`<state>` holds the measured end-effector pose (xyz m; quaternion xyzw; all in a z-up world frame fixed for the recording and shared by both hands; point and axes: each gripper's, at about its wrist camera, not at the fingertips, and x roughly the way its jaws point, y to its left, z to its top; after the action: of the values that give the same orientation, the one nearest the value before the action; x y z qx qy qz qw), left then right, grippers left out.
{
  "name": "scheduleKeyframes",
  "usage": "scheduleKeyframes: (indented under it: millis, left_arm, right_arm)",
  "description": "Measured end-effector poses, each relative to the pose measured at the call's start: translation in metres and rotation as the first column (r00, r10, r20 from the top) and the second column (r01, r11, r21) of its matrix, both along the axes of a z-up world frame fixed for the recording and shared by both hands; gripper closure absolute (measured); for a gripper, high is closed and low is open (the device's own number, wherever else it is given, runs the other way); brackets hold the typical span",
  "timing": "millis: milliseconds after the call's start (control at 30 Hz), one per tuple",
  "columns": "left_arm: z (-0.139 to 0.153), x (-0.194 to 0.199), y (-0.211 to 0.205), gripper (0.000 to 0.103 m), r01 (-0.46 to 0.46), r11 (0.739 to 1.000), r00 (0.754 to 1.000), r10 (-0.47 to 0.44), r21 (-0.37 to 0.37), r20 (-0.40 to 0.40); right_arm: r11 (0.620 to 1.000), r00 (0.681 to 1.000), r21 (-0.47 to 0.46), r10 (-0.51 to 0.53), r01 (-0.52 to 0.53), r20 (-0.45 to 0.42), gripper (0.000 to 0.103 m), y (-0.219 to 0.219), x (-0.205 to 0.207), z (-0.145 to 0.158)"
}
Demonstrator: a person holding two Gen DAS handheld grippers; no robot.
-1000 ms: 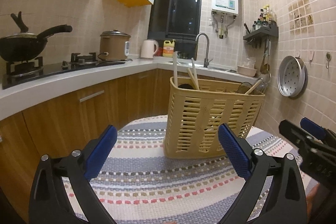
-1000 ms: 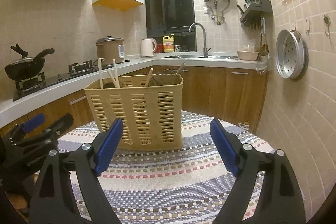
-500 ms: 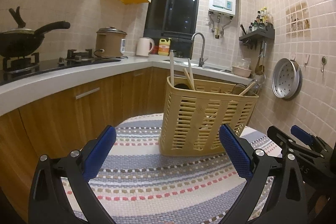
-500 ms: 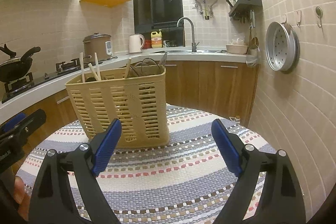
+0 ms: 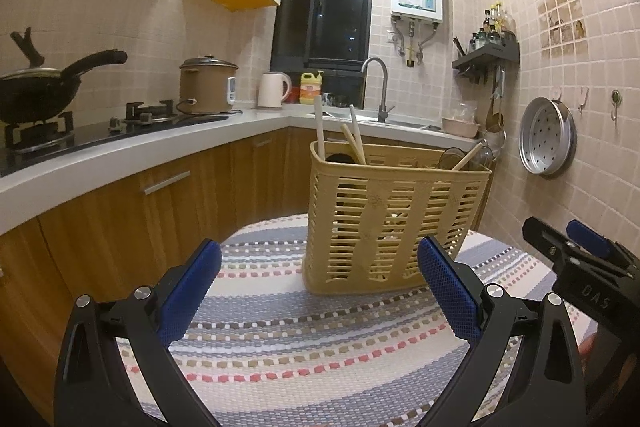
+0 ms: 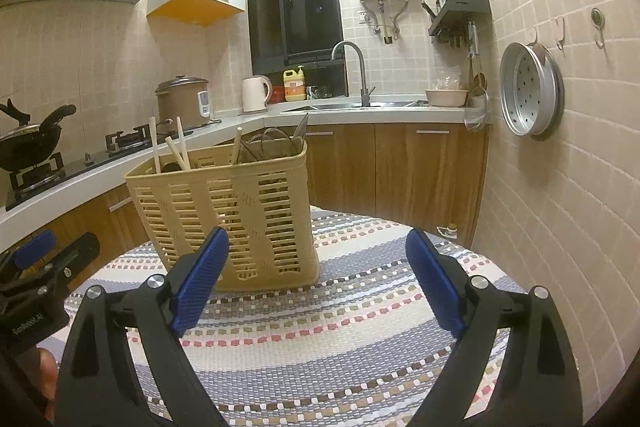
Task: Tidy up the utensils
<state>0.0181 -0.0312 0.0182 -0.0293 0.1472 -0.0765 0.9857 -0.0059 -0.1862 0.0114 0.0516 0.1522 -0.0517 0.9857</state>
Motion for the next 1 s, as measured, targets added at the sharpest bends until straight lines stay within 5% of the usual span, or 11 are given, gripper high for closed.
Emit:
scheduleKeyframes:
  millis: [1000]
  left_arm:
    - [-0.003, 0.002, -0.006, 0.008, -0.012, 0.999, 1.0, 0.012, 0.041, -0.008]
  right_arm:
    - [1.0, 0.999, -0.008, -0.023, 0.023, 0.04, 0.017, -0.003, -0.01, 0.006]
